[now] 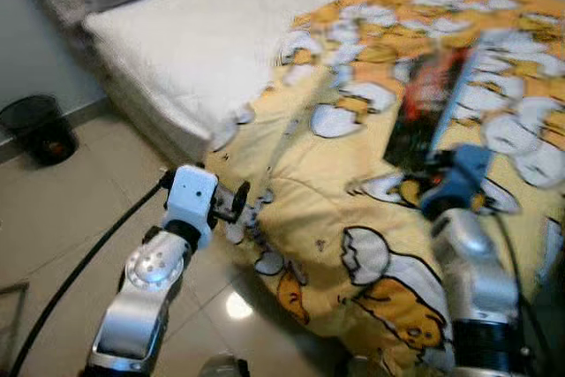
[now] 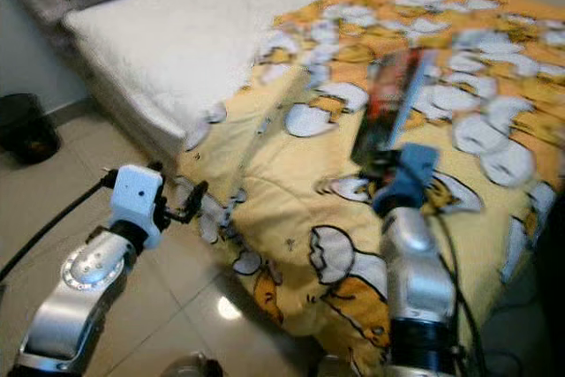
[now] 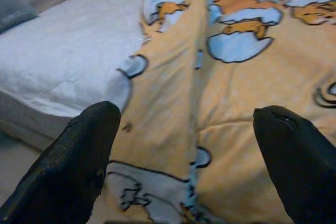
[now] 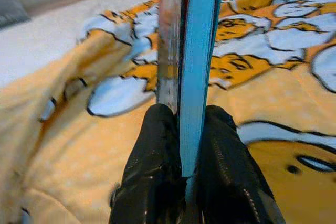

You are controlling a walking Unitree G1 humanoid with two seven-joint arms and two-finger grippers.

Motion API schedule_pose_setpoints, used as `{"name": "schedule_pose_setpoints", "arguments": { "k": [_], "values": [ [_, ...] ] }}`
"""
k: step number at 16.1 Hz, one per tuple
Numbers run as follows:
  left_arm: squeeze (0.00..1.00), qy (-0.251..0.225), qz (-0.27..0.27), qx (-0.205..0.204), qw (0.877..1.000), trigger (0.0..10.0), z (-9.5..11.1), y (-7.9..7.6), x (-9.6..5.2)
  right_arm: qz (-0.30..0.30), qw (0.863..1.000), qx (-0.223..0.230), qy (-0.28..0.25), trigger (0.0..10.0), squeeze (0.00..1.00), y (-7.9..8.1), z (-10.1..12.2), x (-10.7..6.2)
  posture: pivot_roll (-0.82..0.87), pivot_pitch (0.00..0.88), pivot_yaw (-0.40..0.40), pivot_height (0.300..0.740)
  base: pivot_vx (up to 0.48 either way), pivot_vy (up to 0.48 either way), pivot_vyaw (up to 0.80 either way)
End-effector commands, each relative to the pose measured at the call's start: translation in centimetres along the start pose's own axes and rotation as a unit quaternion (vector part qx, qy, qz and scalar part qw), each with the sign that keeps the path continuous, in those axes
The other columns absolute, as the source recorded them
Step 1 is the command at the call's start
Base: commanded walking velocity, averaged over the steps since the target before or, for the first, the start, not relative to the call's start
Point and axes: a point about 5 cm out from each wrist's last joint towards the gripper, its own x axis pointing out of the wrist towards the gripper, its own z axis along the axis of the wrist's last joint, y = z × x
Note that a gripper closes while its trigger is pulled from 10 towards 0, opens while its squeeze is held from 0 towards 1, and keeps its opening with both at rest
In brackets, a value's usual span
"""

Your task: Clean up the room

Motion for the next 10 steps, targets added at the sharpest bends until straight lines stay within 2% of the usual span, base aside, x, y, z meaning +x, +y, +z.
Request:
{"name": "schedule_pose_setpoints", "arguments": {
  "k": [1, 3, 4, 5, 10],
  "values": [
    [0.0, 0.008, 0.012, -0.001, 1.0, 10.0, -0.2, 0.2, -0.1, 0.001, 1.0, -0.017, -0.021, 10.0, 0.0, 0.2, 0.9, -0.3, 0.01, 0.0, 0.033, 0.74, 0.0, 0.0, -0.79],
    [0.0, 0.009, 0.038, 0.014, 0.999, 10.0, -0.6, 0.7, -0.1, -0.021, 0.999, -0.012, -0.033, 10.0, 0.0, 0.5, 0.9, -0.5, 0.03, 0.0, 0.015, 0.74, 0.0, 0.0, -0.79],
    [0.0, 0.0, 0.055, 0.006, 0.998, 10.0, -0.4, 1.0, -0.1, -0.011, 0.999, 0.018, -0.029, 10.0, 0.0, 0.9, 0.8, -0.5, 0.03, 0.0, 0.013, 0.74, 0.0, 0.0, -0.8],
    [0.0, -0.006, 0.063, 0.005, 0.998, 10.0, -0.3, 1.2, -0.1, -0.012, 0.999, 0.023, -0.029, 10.0, 0.0, 1.0, 0.7, -0.5, 0.04, 0.0, 0.008, 0.74, 0.0, 0.0, -0.8],
    [0.0, -0.011, 0.064, 0.012, 0.998, 10.0, -0.2, 1.1, -0.1, -0.002, 1.0, 0.025, 0.01, 10.0, 0.0, 1.8, -0.9, -1.2, 0.04, 0.0, 0.009, 0.74, 0.0, 0.0, -0.8]
  ]
}}
